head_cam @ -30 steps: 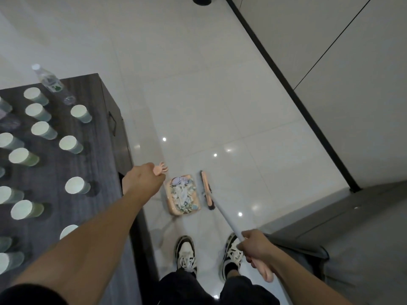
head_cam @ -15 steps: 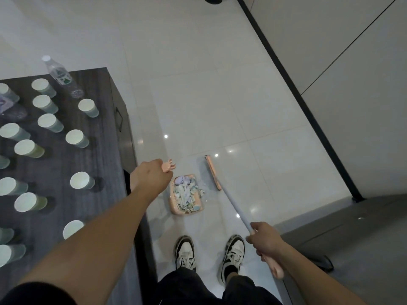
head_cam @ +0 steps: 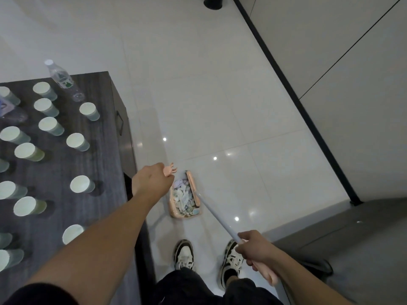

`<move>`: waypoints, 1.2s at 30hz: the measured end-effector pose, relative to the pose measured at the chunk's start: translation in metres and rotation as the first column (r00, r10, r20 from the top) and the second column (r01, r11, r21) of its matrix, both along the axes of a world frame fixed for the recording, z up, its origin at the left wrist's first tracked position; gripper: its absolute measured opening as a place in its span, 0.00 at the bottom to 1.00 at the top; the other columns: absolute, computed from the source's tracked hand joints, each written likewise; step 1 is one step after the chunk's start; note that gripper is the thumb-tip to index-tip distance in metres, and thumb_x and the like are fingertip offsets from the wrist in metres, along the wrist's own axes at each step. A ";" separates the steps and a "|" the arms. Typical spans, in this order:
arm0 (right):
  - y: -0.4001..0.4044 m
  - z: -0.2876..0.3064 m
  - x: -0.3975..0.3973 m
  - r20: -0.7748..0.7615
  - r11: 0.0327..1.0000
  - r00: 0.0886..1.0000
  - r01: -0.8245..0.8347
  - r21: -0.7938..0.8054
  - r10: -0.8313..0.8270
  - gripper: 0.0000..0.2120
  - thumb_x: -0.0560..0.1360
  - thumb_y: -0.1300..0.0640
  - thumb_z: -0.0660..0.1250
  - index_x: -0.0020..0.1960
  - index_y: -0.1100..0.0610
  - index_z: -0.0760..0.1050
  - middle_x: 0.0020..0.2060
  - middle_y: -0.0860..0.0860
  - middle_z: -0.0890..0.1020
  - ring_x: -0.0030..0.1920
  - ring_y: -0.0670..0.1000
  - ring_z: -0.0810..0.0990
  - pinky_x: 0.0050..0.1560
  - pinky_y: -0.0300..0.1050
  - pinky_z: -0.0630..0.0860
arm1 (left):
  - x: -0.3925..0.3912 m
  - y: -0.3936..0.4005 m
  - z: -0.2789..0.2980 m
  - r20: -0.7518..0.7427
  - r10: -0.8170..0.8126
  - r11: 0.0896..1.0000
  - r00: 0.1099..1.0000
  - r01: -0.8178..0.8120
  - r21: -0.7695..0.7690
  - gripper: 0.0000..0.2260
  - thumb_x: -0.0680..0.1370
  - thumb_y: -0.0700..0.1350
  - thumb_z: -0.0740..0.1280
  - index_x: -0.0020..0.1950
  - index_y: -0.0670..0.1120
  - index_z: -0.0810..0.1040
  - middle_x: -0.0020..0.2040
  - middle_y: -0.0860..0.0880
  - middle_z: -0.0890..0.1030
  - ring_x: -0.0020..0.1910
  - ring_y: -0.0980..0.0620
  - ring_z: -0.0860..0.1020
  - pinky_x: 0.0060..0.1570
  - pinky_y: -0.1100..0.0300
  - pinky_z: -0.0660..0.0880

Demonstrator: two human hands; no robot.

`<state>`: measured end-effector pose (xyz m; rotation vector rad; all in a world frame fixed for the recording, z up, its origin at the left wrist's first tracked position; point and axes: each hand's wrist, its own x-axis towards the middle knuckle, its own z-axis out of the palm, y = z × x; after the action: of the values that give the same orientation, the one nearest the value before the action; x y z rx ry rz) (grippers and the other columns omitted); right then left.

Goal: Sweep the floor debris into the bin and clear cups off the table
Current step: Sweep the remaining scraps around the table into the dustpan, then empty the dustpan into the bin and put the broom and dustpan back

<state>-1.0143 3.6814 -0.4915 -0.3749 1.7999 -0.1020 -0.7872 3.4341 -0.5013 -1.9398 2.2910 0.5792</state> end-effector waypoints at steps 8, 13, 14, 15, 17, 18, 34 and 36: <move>0.003 0.026 -0.024 0.023 0.996 0.997 0.079 -0.033 -0.079 0.25 0.75 0.62 0.67 0.70 0.59 0.69 0.34 0.56 0.75 0.25 0.48 0.72 0.26 0.41 0.70 | 0.019 -0.004 0.002 -0.055 0.109 0.994 0.993 -0.109 0.000 0.15 0.72 0.61 0.63 0.42 0.50 0.78 0.37 0.49 0.78 0.37 0.45 0.76 0.36 0.58 0.69; -0.013 0.037 -0.041 -0.002 0.989 0.992 0.126 -0.081 -0.126 0.20 0.76 0.65 0.67 0.67 0.60 0.70 0.33 0.57 0.72 0.24 0.49 0.68 0.26 0.40 0.65 | 0.012 -0.017 0.021 -0.143 0.186 0.981 0.972 -0.191 -0.019 0.14 0.71 0.60 0.68 0.40 0.49 0.78 0.41 0.46 0.81 0.38 0.44 0.76 0.36 0.59 0.66; -0.019 0.038 -0.046 -0.004 0.985 0.989 0.144 -0.096 -0.145 0.20 0.76 0.65 0.67 0.67 0.60 0.69 0.33 0.58 0.72 0.24 0.49 0.68 0.26 0.40 0.64 | 0.007 -0.022 0.027 -0.164 0.198 0.979 0.966 -0.204 -0.020 0.14 0.71 0.60 0.68 0.38 0.50 0.76 0.39 0.47 0.80 0.37 0.46 0.74 0.35 0.59 0.65; -0.026 0.040 -0.051 -0.005 0.981 0.987 0.159 -0.112 -0.160 0.20 0.75 0.65 0.67 0.66 0.60 0.69 0.34 0.58 0.72 0.25 0.50 0.67 0.25 0.40 0.63 | 0.000 -0.029 0.033 -0.187 0.214 0.975 0.959 -0.222 -0.022 0.14 0.72 0.59 0.68 0.37 0.50 0.76 0.37 0.49 0.79 0.36 0.46 0.73 0.34 0.58 0.65; -0.042 0.045 -0.064 -0.016 0.974 0.985 0.170 -0.148 -0.174 0.20 0.75 0.66 0.67 0.66 0.59 0.69 0.33 0.58 0.72 0.25 0.49 0.68 0.25 0.40 0.63 | -0.016 -0.045 0.044 -0.225 0.243 0.966 0.944 -0.255 -0.028 0.14 0.72 0.59 0.69 0.36 0.49 0.75 0.33 0.52 0.74 0.36 0.46 0.73 0.34 0.58 0.65; -0.049 0.048 -0.071 -0.021 0.970 0.983 0.175 -0.168 -0.181 0.20 0.75 0.66 0.67 0.65 0.58 0.69 0.32 0.58 0.73 0.24 0.49 0.68 0.25 0.39 0.64 | -0.025 -0.053 0.050 -0.243 0.251 0.964 0.937 -0.266 -0.030 0.14 0.72 0.59 0.69 0.36 0.49 0.74 0.32 0.53 0.73 0.36 0.46 0.74 0.34 0.58 0.65; -0.273 0.089 -0.305 0.012 0.871 0.987 0.146 -0.470 -0.159 0.05 0.72 0.65 0.66 0.47 0.62 0.75 0.28 0.54 0.69 0.23 0.51 0.66 0.25 0.38 0.62 | -0.241 -0.226 0.130 -0.482 0.433 0.834 0.762 -0.541 -0.106 0.15 0.72 0.59 0.69 0.38 0.48 0.75 0.33 0.49 0.78 0.32 0.49 0.76 0.31 0.58 0.66; -0.304 0.101 -0.343 0.012 0.866 0.988 0.139 -0.480 -0.152 0.08 0.71 0.63 0.67 0.50 0.60 0.77 0.27 0.54 0.70 0.23 0.51 0.68 0.25 0.39 0.64 | -0.270 -0.253 0.144 -0.501 0.447 0.812 0.741 -0.571 -0.120 0.15 0.72 0.60 0.69 0.37 0.49 0.75 0.33 0.49 0.78 0.32 0.50 0.76 0.30 0.59 0.65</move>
<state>-1.3577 3.3771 -0.3900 -0.5927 1.8151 -0.6650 -1.0568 3.1813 -0.3573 -2.8900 2.1162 0.8914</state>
